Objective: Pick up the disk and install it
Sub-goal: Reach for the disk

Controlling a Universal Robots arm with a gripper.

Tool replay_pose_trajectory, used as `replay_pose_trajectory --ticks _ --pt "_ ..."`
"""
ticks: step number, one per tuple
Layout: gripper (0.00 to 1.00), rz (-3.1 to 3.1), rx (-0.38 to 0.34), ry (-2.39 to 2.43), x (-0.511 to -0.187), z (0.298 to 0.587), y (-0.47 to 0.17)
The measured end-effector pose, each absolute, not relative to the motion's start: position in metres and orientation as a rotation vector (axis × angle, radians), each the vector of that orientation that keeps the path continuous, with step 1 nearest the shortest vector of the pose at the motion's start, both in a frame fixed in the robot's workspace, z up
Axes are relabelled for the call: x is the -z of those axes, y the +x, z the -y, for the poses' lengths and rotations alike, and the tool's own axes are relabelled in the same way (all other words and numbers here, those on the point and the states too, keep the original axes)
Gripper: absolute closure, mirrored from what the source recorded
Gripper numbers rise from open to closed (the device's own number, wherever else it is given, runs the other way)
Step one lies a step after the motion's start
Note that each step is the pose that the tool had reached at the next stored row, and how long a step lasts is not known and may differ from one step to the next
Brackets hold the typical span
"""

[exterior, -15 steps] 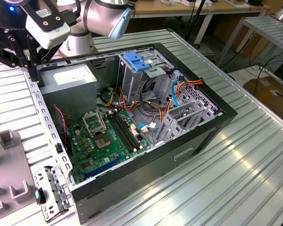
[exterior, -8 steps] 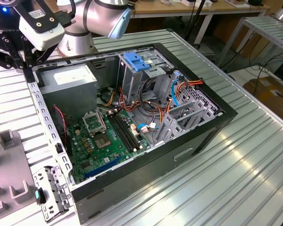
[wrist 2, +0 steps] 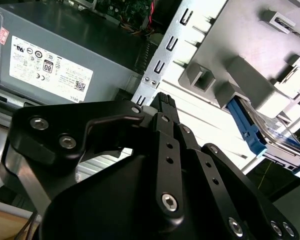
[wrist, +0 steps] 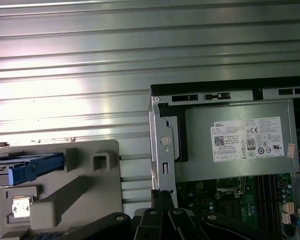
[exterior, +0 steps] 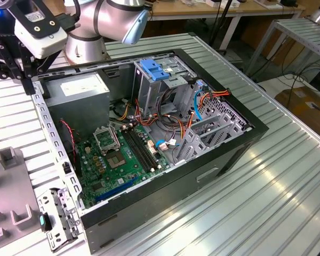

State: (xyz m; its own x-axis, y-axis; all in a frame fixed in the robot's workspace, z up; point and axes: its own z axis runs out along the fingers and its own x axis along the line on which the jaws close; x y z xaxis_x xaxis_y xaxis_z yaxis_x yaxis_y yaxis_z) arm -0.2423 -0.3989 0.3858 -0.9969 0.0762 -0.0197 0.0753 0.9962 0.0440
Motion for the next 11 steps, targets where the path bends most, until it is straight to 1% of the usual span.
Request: replay_pose_trajectory --ticks 11 --pt "0.89 -3.118 -0.067 0.118 -0.385 0.399 -0.254"
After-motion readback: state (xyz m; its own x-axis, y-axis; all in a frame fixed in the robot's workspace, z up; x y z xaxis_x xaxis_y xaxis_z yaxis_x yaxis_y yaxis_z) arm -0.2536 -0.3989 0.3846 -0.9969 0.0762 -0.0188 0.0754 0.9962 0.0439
